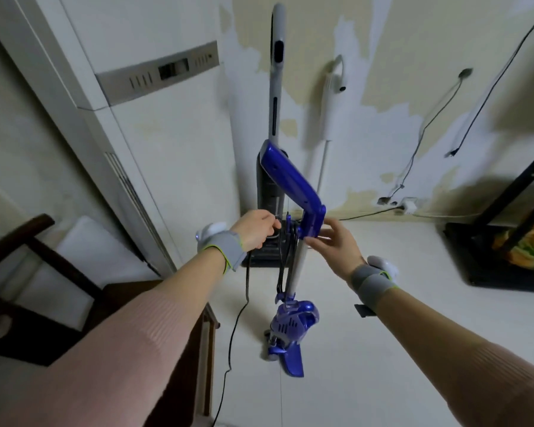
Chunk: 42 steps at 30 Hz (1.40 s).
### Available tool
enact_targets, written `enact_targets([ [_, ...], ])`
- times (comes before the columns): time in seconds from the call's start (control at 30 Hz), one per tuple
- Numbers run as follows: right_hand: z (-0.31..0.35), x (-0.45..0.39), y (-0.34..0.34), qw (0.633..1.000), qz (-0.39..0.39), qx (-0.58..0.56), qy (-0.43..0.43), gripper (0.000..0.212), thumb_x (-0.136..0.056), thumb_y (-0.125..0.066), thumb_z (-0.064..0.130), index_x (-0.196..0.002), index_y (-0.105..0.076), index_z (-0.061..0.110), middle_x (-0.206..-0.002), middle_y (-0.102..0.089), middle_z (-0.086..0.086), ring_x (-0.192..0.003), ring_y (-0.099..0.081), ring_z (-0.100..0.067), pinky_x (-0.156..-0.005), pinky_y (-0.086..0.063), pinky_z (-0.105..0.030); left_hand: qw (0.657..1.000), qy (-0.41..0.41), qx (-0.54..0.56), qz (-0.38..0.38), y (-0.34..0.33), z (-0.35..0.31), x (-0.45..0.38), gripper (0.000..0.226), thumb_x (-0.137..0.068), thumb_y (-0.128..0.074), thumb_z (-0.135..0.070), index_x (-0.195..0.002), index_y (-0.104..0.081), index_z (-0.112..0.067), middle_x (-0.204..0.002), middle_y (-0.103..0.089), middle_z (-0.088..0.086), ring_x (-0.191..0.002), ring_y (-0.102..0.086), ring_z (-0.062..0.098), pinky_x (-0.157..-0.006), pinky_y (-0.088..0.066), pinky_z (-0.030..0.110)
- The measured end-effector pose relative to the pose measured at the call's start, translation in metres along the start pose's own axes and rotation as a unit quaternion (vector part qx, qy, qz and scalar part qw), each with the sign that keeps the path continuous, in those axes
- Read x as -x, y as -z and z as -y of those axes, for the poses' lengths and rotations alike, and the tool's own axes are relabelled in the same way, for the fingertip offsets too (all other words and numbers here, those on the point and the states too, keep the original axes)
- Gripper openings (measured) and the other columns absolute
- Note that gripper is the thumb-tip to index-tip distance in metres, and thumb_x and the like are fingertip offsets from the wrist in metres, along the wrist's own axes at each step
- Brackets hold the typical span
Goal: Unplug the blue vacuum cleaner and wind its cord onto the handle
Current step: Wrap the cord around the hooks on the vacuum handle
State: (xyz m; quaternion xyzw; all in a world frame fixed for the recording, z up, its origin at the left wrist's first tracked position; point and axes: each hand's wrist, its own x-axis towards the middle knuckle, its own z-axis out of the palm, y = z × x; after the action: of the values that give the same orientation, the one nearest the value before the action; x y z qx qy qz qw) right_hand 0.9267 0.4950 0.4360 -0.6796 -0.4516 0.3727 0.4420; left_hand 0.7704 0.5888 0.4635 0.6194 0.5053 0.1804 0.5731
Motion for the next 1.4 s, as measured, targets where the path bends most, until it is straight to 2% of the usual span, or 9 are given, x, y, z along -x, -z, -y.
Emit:
enact_targets([
  [0.07,0.008,-0.005,-0.001,0.999,-0.016,0.007,0.031,0.029,-0.086,-0.064,0.013,-0.114,-0.055,0.014,-0.111,-0.066,-0.012,-0.107,-0.062,-0.026,-0.088,-0.052,-0.029,0.999,-0.013,-0.036,-0.009,-0.006,-0.005,0.002,0.035,-0.1,-0.029,-0.02,-0.071,-0.049,-0.016,-0.059,-0.036,0.0,-0.046,-0.026,0.014,-0.044,-0.023,0.023],
  [0.23,0.006,-0.022,-0.009,0.999,-0.028,0.033,0.028,0.023,-0.082,-0.068,0.018,-0.102,-0.059,0.014,-0.097,-0.069,-0.009,-0.093,-0.066,-0.031,-0.087,-0.053,-0.054,0.997,0.01,0.006,-0.077,-0.003,-0.018,-0.006,0.039,-0.1,-0.032,-0.019,-0.065,-0.048,-0.014,-0.057,-0.035,0.002,-0.043,-0.03,0.014,-0.037,-0.023,0.017],
  [0.63,0.007,-0.024,-0.011,0.999,-0.03,0.031,0.02,0.029,-0.083,-0.067,0.021,-0.109,-0.057,0.013,-0.096,-0.071,-0.014,-0.09,-0.069,-0.032,-0.086,-0.055,-0.052,0.99,-0.121,0.041,-0.054,-0.015,0.001,0.015,0.033,-0.099,-0.036,-0.021,-0.076,-0.059,-0.022,-0.046,-0.038,-0.011,-0.041,-0.03,0.006,-0.042,-0.024,0.018],
  [0.93,-0.001,-0.028,-0.017,0.998,-0.032,0.012,0.044,0.025,-0.085,-0.065,0.023,-0.107,-0.057,0.015,-0.099,-0.07,-0.015,-0.092,-0.068,-0.034,-0.084,-0.056,-0.053,0.978,-0.031,0.205,0.015,-0.051,0.099,0.04,0.028,-0.1,-0.041,-0.025,-0.099,-0.067,-0.015,-0.052,-0.038,-0.006,-0.046,-0.032,0.007,-0.051,-0.033,0.018],
  [1.07,-0.016,-0.033,-0.023,0.996,-0.06,-0.018,0.067,0.023,-0.083,-0.066,0.029,-0.1,-0.059,0.016,-0.096,-0.07,-0.009,-0.089,-0.066,-0.022,-0.084,-0.056,-0.045,0.971,0.024,0.237,0.03,-0.076,0.152,0.044,0.03,-0.099,-0.042,-0.027,-0.094,-0.068,-0.013,-0.047,-0.036,-0.01,-0.039,-0.029,0.004,-0.042,-0.025,0.014],
  [1.13,-0.035,-0.025,-0.031,0.998,-0.034,-0.022,0.053,0.025,-0.083,-0.065,0.034,-0.103,-0.062,0.019,-0.091,-0.069,-0.004,-0.083,-0.062,-0.015,-0.077,-0.053,-0.036,0.977,0.037,0.207,0.024,-0.079,0.179,0.039,0.032,-0.1,-0.041,-0.025,-0.098,-0.067,-0.008,-0.05,-0.033,-0.006,-0.037,-0.028,0.003,-0.04,-0.023,0.014],
  [1.23,-0.081,-0.012,-0.044,0.999,0.029,0.007,0.025,0.029,-0.088,-0.062,0.021,-0.115,-0.059,0.011,-0.095,-0.067,0.0,-0.085,-0.062,-0.009,-0.072,-0.048,-0.017,0.981,0.033,0.188,0.02,-0.081,0.215,0.022,0.035,-0.101,-0.039,-0.024,-0.111,-0.066,-0.005,-0.058,-0.03,-0.001,-0.04,-0.028,0.003,-0.046,-0.023,0.018],
  [1.3,-0.112,-0.004,-0.052,0.998,0.059,0.022,0.011,0.034,-0.089,-0.06,0.01,-0.122,-0.055,0.008,-0.114,-0.065,-0.005,-0.102,-0.06,-0.012,-0.087,-0.05,-0.016,0.98,0.039,0.194,0.022,-0.086,0.239,0.011,0.036,-0.101,-0.039,-0.022,-0.119,-0.064,-0.005,-0.061,-0.034,-0.002,-0.043,-0.031,0.004,-0.052,-0.026,0.02],
  [1.4,-0.156,0.003,-0.065,0.994,0.098,0.04,-0.009,0.053,-0.086,-0.059,-0.003,-0.133,-0.043,0.014,-0.13,-0.055,-0.004,-0.114,-0.045,-0.005,-0.105,-0.037,-0.025,0.975,0.04,0.216,0.011,-0.102,0.279,-0.002,0.034,-0.101,-0.038,-0.019,-0.124,-0.061,-0.007,-0.063,-0.037,-0.003,-0.047,-0.037,0.003,-0.061,-0.03,0.021],
])
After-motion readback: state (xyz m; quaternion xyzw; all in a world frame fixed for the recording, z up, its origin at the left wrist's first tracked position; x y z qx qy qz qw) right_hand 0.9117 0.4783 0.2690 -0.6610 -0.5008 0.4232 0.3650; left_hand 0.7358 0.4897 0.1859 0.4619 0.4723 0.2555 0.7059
